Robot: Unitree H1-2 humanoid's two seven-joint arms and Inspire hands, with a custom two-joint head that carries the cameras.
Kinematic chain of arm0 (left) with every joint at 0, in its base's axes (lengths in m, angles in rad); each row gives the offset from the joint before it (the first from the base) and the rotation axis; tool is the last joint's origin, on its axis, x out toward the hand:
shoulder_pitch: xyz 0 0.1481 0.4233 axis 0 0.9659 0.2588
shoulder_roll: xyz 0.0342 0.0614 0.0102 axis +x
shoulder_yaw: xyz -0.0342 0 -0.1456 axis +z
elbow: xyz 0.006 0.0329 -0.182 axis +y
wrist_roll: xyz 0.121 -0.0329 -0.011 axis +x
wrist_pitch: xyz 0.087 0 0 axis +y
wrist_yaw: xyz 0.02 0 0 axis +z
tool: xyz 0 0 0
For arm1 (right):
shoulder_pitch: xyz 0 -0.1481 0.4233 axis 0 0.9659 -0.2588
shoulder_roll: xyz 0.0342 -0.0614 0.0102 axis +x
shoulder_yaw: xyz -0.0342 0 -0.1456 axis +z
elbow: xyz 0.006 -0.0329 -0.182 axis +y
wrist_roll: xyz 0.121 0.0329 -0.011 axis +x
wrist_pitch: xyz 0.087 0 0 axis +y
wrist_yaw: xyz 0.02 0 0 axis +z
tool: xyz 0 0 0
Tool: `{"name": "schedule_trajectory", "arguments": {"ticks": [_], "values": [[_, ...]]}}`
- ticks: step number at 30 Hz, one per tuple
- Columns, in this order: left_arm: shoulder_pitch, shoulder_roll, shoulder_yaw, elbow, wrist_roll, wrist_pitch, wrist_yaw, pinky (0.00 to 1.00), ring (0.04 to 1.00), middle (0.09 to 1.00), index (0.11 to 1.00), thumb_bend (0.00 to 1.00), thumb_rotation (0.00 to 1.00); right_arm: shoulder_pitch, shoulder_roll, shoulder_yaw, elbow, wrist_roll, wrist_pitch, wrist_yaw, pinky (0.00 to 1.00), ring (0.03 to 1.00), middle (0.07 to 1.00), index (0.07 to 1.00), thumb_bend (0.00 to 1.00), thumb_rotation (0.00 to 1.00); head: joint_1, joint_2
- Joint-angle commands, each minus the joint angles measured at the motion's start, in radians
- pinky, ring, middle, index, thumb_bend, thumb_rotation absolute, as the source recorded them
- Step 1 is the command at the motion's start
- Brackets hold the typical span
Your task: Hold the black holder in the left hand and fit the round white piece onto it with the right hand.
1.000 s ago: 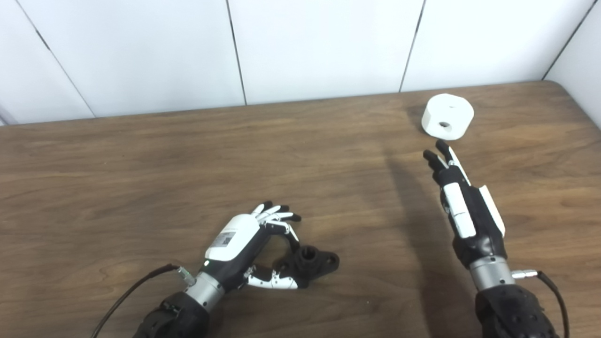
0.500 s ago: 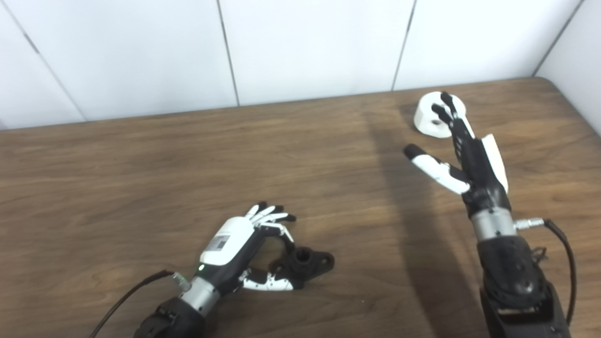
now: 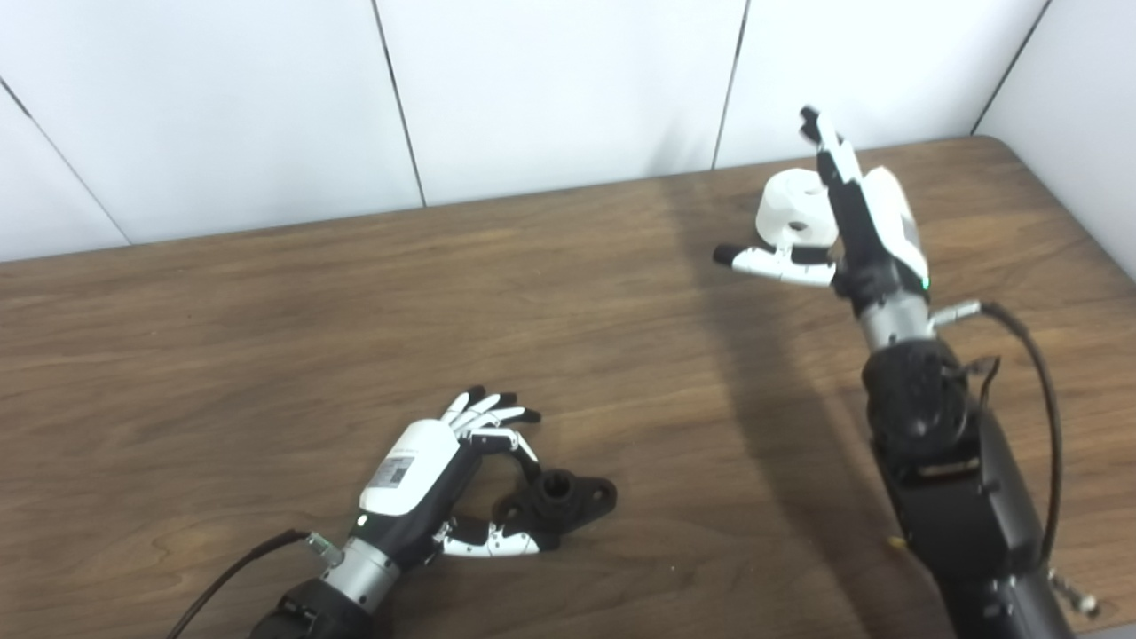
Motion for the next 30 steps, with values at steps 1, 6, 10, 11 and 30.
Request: {"name": "schedule_trajectory", "arguments": {"ticks": [1, 6, 10, 11, 30], "values": [[0.019, 0.029, -0.01, 0.045, 0.038, 0.013, -0.025, 1.0, 0.917, 0.833, 0.488, 0.52, 0.06, -0.064, -0.041, -0.004, -0.001, -0.031, 0.023, 0.016, 0.91, 1.0, 0.997, 1.0, 0.82, 0.37, 0.0, 0.001], [0.022, 0.036, -0.01, 0.056, 0.04, 0.007, -0.017, 0.99, 0.917, 0.838, 0.489, 0.52, 0.06, -0.138, -0.111, 0.02, 0.094, -0.088, 0.057, 0.045, 0.98, 1.0, 0.989, 0.989, 0.83, 0.37, -0.022, -0.006], [0.023, 0.04, -0.009, 0.06, 0.038, 0.004, -0.015, 0.99, 0.914, 0.84, 0.489, 0.52, 0.06, -0.186, -0.156, 0.037, 0.165, -0.125, 0.075, 0.06, 1.0, 1.0, 0.987, 0.97, 0.85, 0.36, -0.03, -0.009], [0.023, 0.041, -0.009, 0.06, 0.038, 0.004, -0.014, 0.99, 0.914, 0.84, 0.489, 0.52, 0.06, -0.195, -0.165, 0.04, 0.178, -0.133, 0.079, 0.066, 1.0, 1.0, 0.989, 0.964, 0.86, 0.36, -0.043, -0.011], [0.021, 0.045, -0.004, 0.076, 0.042, -0.019, -0.003, 0.98, 0.914, 0.839, 0.489, 0.52, 0.06, -0.306, -0.201, 0.005, 0.317, -0.325, 0.093, 0.3, 1.0, 1.0, 1.0, 0.858, 0.94, 0.36, -0.05, -0.014]]}}
